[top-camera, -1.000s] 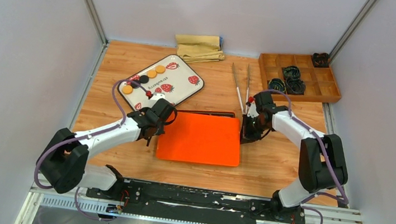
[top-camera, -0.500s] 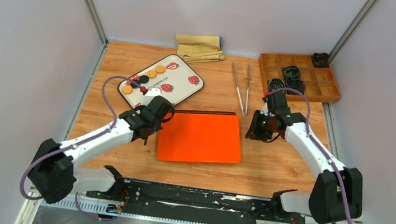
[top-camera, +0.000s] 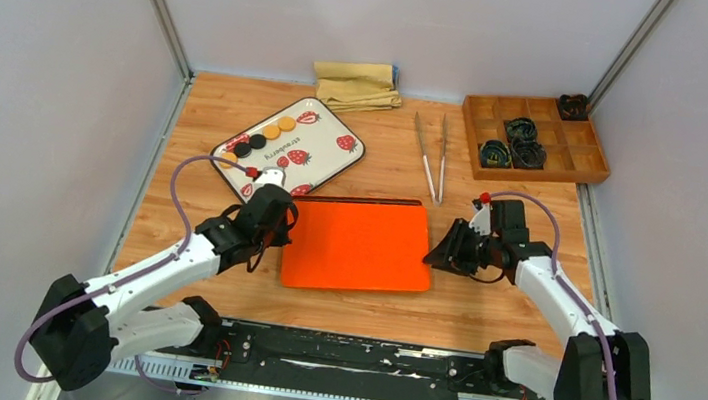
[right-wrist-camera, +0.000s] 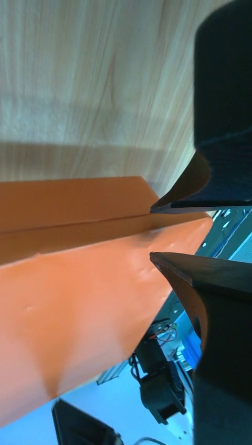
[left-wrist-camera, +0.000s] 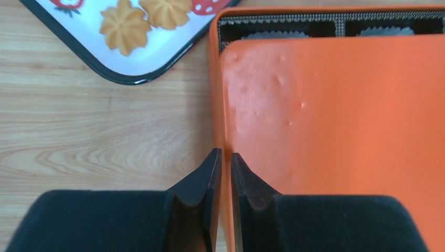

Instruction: Pack the cookies

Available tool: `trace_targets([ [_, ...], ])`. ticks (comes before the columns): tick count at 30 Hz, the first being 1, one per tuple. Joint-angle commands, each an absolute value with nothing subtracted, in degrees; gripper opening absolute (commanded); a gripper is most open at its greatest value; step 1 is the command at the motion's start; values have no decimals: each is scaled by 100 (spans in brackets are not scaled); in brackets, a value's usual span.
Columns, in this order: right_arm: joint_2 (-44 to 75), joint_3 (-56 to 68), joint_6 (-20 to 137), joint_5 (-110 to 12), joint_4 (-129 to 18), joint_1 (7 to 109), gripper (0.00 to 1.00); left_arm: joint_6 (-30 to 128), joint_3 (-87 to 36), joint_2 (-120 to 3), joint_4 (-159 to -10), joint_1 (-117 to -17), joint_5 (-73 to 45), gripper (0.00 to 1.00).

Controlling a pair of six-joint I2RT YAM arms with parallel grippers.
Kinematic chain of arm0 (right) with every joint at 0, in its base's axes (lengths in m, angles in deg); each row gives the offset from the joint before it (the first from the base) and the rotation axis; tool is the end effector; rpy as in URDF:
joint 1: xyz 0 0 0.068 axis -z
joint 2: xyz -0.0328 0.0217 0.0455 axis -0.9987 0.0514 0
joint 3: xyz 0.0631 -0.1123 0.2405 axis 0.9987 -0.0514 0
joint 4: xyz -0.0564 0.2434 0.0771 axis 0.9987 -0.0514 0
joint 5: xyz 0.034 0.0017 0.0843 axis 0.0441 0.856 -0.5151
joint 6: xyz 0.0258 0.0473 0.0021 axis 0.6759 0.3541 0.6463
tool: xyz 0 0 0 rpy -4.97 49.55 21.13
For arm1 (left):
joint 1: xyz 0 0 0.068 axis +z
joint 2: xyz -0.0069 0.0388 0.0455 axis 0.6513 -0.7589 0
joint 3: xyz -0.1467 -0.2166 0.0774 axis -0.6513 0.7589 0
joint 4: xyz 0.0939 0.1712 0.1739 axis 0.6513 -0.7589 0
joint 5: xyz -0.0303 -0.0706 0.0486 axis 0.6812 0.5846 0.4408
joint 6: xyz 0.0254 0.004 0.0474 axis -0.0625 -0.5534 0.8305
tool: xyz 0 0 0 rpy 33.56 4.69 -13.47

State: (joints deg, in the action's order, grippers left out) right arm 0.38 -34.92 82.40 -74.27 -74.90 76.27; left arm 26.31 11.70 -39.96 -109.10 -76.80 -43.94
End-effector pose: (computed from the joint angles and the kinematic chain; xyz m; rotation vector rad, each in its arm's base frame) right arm 0.2107 0.0600 0.1979 0.1739 2.5314 1.0181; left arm 0.1710 -0.1087 0.2242 -0.1484 2.2848 -0.1956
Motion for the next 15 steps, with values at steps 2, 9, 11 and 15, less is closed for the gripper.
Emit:
trace_targets([
  [2,-218,-3755,8566,-8191,-6940,7702,39,2692,1441,-4274,-10068,-7711,-4059,18],
  [9,-21,-3779,8408,-7966,-7255,7703,39,2734,1534,-4608,-9871,-7713,-4149,17],
  [11,73,-3826,8310,-7931,-7274,7703,39,2737,1580,-4637,-9825,-7712,-4147,17],
  [15,125,-3974,8353,-7911,-7034,7701,39,2731,1603,-4695,-9772,-7711,-4105,16],
])
